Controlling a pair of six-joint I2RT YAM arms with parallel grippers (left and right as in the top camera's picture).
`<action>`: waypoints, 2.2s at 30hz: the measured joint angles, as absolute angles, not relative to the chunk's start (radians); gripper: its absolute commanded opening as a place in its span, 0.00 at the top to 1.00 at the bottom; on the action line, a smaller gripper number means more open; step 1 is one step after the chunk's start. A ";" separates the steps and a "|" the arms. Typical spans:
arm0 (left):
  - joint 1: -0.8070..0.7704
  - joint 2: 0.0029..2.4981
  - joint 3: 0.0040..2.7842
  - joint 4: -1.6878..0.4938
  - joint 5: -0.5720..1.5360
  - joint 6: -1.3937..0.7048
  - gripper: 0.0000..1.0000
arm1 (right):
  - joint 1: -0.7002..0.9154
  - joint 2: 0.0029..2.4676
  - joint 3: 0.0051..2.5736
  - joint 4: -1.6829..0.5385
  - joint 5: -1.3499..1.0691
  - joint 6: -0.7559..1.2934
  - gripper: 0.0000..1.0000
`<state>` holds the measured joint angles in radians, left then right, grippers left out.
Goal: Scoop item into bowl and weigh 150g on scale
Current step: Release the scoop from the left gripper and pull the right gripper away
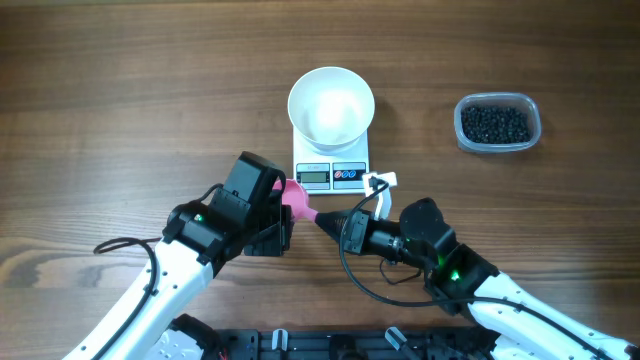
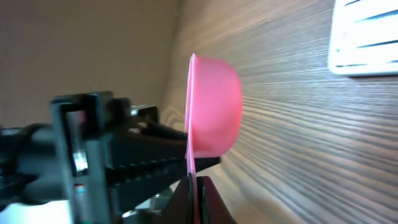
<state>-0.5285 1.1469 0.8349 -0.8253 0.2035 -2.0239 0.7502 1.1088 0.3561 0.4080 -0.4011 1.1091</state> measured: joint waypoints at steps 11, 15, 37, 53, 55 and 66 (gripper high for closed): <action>-0.517 1.130 0.835 -0.810 0.207 -2.022 0.71 | 0.750 1.109 0.366 0.300 -0.332 1.066 0.95; -0.517 1.085 0.835 -0.796 0.208 -1.986 0.69 | 0.750 1.108 0.393 0.197 -0.326 1.032 0.95; -0.517 0.850 0.835 -0.830 0.076 -1.820 0.31 | 0.579 0.541 0.487 -0.653 -0.173 0.906 0.95; -0.517 0.855 0.834 -0.878 0.072 -1.811 0.00 | 0.477 0.658 0.919 -1.165 -0.017 0.941 0.96; -0.517 0.860 0.834 -0.879 0.072 -1.815 0.00 | 0.477 0.686 0.921 -1.164 -0.017 0.936 0.95; -0.517 0.881 0.834 -0.880 0.072 -1.815 0.00 | 0.477 0.746 0.957 -1.200 -0.017 0.871 0.96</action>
<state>-0.5171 0.8810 0.8345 -0.8803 0.0719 -1.8149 0.4767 0.7460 0.9565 -1.1995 -0.0170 0.8707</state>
